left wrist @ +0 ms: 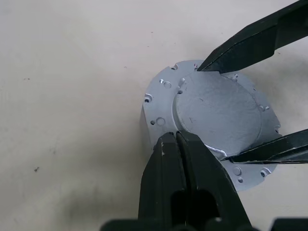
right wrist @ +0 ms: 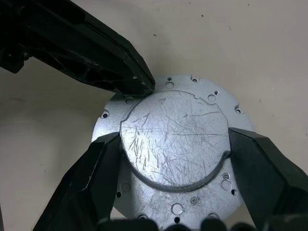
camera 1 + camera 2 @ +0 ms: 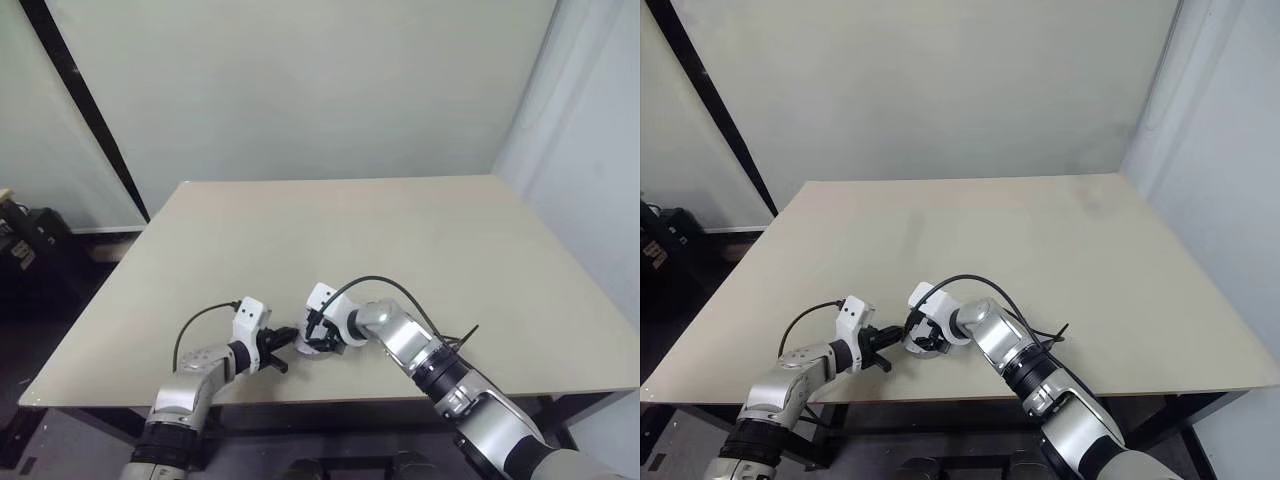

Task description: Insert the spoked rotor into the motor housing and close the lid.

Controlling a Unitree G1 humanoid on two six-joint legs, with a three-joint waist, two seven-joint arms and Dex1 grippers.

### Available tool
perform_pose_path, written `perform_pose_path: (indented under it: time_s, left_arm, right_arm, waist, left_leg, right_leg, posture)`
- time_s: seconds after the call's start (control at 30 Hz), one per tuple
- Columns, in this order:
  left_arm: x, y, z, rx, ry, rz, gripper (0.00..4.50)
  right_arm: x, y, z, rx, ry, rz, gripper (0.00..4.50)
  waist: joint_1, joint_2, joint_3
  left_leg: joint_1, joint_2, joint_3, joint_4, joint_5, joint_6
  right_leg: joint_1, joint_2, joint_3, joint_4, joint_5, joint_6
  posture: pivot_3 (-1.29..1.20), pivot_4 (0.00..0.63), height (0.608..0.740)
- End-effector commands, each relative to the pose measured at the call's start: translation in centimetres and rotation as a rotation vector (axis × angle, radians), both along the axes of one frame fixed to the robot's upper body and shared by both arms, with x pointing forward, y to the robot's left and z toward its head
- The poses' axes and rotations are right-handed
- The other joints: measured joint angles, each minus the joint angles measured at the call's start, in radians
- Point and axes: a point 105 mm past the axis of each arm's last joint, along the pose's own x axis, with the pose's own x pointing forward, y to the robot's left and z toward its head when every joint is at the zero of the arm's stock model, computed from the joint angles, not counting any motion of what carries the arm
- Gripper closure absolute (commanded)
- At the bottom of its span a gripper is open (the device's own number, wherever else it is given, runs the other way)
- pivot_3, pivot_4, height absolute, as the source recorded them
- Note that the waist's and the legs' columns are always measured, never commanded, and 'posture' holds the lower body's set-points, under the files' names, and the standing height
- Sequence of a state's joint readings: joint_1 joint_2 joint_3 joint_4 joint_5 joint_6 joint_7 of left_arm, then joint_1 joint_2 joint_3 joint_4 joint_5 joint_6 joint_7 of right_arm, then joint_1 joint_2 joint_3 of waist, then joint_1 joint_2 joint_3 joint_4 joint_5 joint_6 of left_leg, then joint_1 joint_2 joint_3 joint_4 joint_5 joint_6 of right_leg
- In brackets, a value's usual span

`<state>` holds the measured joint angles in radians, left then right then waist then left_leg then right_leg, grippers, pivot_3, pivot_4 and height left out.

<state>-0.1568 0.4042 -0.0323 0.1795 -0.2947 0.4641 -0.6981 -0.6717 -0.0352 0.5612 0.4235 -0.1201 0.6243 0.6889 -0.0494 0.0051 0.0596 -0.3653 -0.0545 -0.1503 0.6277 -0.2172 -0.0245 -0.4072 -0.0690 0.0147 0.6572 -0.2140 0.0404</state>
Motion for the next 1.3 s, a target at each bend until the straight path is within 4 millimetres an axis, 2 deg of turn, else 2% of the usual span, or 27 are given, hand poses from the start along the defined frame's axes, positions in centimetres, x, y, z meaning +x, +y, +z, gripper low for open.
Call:
perform_pose_path:
  time_s: [0.03,0.2,0.37,0.53,0.6,0.7,0.93,1.1,1.3]
  left_arm:
    - [-0.3,-0.3,-0.7,0.02,0.023,-0.013,4.5]
    - [-0.4,-0.7,-0.8,0.026,0.022,-0.032,4.5]
    - [-0.4,-1.2,-0.8,0.029,0.018,-0.051,4.5]
    - [-0.4,-1.4,-0.7,0.037,0.016,-0.066,4.5]
    - [-0.3,-1.5,-0.7,0.039,0.014,-0.069,4.5]
    - [-0.3,-1.6,-0.7,0.042,0.009,-0.074,4.5]
    - [-0.2,-1.7,-0.5,0.048,-0.003,-0.093,4.5]
    - [-0.1,-1.7,-0.2,0.053,-0.012,-0.097,4.5]
    - [-0.1,-1.5,-0.1,0.059,-0.016,-0.096,4.5]
  right_arm:
    - [0.1,0.1,1.1,0.04,0.0,0.004,0.04]
    - [0.4,0.6,2.3,0.129,0.021,-0.036,0.04]
    - [0.8,0.5,4.7,0.353,0.146,-0.147,0.04]
    - [1.8,-1.3,6.8,0.552,0.327,-0.331,0.04]
    - [2.0,-2.3,6.6,0.595,0.413,-0.42,0.04]
    - [1.9,-4.0,5.3,0.612,0.521,-0.539,0.04]
    - [0.4,-6.4,2.2,0.652,0.819,-0.724,0.04]
    - [-0.5,-5.8,0.7,0.72,1.003,-0.789,0.04]
    - [-0.6,-4.4,0.0,0.745,1.075,-0.811,0.04]
  waist:
    - [0.0,0.0,0.0]
    - [0.0,0.0,0.0]
    - [0.001,0.0,0.0]
    - [0.002,0.0,0.0]
    - [0.003,0.0,0.0]
    - [0.003,0.001,0.0]
    - [0.002,0.002,0.0]
    - [0.002,0.003,0.0]
    - [0.0,0.003,0.0]
  left_leg:
    - [0.0,0.0,0.0,0.0,0.0,0.0]
    - [0.0,0.001,0.0,0.0,0.0,0.0]
    - [0.0,0.0,0.0,0.0,0.0,0.0]
    - [0.0,0.0,0.0,0.0,-0.001,-0.001]
    - [0.0,0.0,0.0,0.0,-0.002,-0.004]
    - [0.0,0.0,0.0,0.0,-0.002,-0.004]
    - [-0.002,0.0,0.0,0.0,-0.002,-0.003]
    - [-0.002,0.0,0.001,0.0,-0.002,-0.003]
    - [-0.004,0.0,0.001,0.0,-0.001,-0.001]
  right_leg:
    - [0.0,0.0,0.0,0.0,0.0,0.0]
    - [0.0,0.0,0.0,0.0,0.0,0.0]
    - [0.0,0.0,0.0,0.0,0.0,0.0]
    - [0.0,0.0,0.0,0.0,0.0,0.0]
    - [0.0,0.0,0.0,0.0,0.0,0.0]
    - [-0.001,-0.001,0.0,0.0,0.0,0.0]
    - [-0.001,-0.001,0.0,0.0,0.0,0.0]
    - [-0.001,-0.001,-0.001,-0.001,0.0,0.0]
    - [-0.001,-0.001,0.0,-0.003,0.0,0.0]
  posture:
    - [0.0,0.0,0.74]
    - [0.0,0.0,0.74]
    - [0.0,0.0,0.74]
    - [0.0,0.0,0.74]
    - [0.0,0.0,0.74]
    - [0.0,0.0,0.74]
    - [0.0,0.0,0.74]
    - [0.0,0.0,0.74]
    - [0.0,0.0,0.74]
